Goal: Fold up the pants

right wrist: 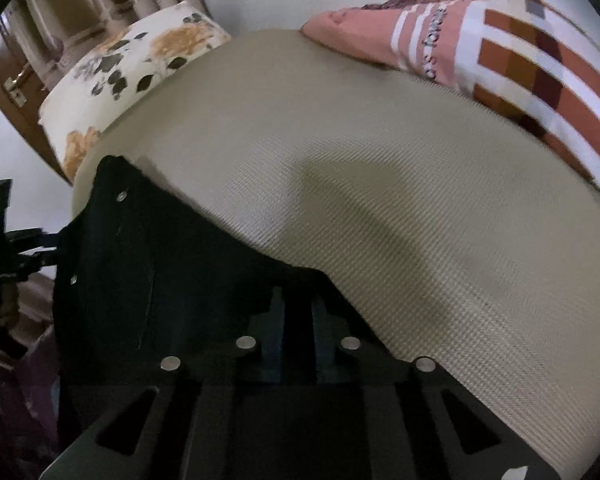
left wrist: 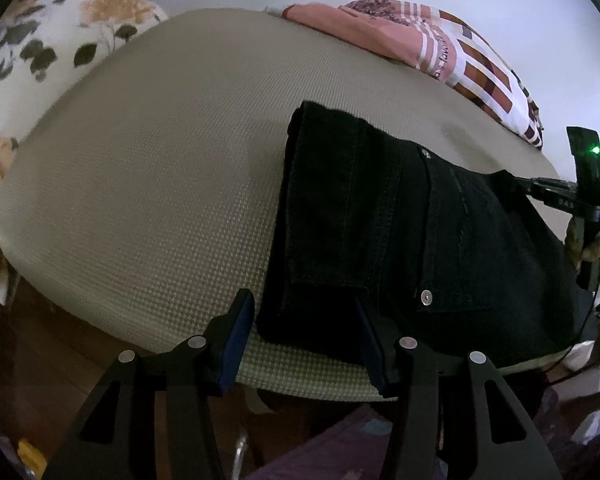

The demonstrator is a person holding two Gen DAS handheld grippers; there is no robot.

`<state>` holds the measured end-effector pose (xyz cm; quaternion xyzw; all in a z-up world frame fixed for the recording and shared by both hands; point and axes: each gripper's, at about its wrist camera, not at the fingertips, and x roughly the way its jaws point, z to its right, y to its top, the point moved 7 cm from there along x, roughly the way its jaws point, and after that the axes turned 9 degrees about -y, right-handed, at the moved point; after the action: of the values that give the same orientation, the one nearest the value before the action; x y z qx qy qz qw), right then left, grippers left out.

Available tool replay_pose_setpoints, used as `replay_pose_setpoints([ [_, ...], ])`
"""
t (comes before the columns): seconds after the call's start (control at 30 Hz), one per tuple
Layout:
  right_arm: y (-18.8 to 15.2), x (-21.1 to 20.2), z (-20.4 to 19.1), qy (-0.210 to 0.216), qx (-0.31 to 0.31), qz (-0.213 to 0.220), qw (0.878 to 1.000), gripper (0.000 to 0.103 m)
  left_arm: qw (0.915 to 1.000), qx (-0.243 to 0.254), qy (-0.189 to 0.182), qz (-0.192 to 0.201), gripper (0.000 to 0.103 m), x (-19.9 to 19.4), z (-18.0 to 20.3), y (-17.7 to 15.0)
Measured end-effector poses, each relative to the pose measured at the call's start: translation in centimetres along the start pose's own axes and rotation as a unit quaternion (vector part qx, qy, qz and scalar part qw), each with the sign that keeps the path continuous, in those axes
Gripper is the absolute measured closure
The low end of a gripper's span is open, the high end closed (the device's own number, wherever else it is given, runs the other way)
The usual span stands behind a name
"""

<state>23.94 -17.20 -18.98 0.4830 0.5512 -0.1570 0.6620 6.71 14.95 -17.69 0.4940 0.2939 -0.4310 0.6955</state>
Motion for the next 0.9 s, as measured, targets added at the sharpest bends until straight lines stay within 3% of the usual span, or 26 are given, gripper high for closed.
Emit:
replay_pose_setpoints([
  [0.2, 0.2, 1.6, 1.8, -0.026, 0.071, 0.040, 0.996, 0.098, 0.9994, 0.025, 0.020, 0.010, 0.051, 0.1, 0.5, -0.1],
  [0.27, 0.2, 1.8, 2.1, -0.018, 0.086, 0.050, 0.995, 0.099, 0.9995, 0.021, 0.020, 0.010, 0.045, 0.2, 0.2, -0.1],
  [0.37, 0.1, 1.7, 1.8, -0.034, 0.075, 0.065, 0.994, 0.099, 0.9999, -0.002, 0.014, 0.008, 0.040, 0.3, -0.5, -0.1],
  [0.43, 0.1, 1.7, 2.0, -0.020, 0.081, 0.067, 0.994, 0.097, 0.9999, -0.009, 0.011, 0.008, 0.040, 0.2, -0.6, -0.1],
  [0.5, 0.0, 1.7, 2.6, 0.003, 0.101, 0.065, 0.993, 0.096, 0.9999, -0.005, 0.013, 0.008, 0.040, 0.1, -0.7, 0.0],
  [0.6, 0.1, 1.6, 2.2, -0.014, 0.092, 0.070, 0.993, 0.095, 0.9996, 0.010, 0.023, 0.010, 0.040, 0.1, -0.5, 0.1],
  [0.7, 0.1, 1.5, 2.0, -0.030, 0.088, 0.078, 0.993, 0.091, 0.9998, 0.009, 0.017, 0.011, 0.040, 0.2, -0.6, 0.3],
  [0.73, 0.0, 1.5, 2.4, -0.036, 0.098, 0.078, 0.991, 0.079, 0.9999, 0.001, 0.010, 0.012, 0.040, 0.2, -0.9, 0.4],
  [0.9, 0.0, 1.5, 3.4, -0.027, 0.128, 0.083, 0.988, 0.071, 0.9994, -0.028, -0.011, 0.017, 0.039, -0.4, -1.4, 0.8],
])
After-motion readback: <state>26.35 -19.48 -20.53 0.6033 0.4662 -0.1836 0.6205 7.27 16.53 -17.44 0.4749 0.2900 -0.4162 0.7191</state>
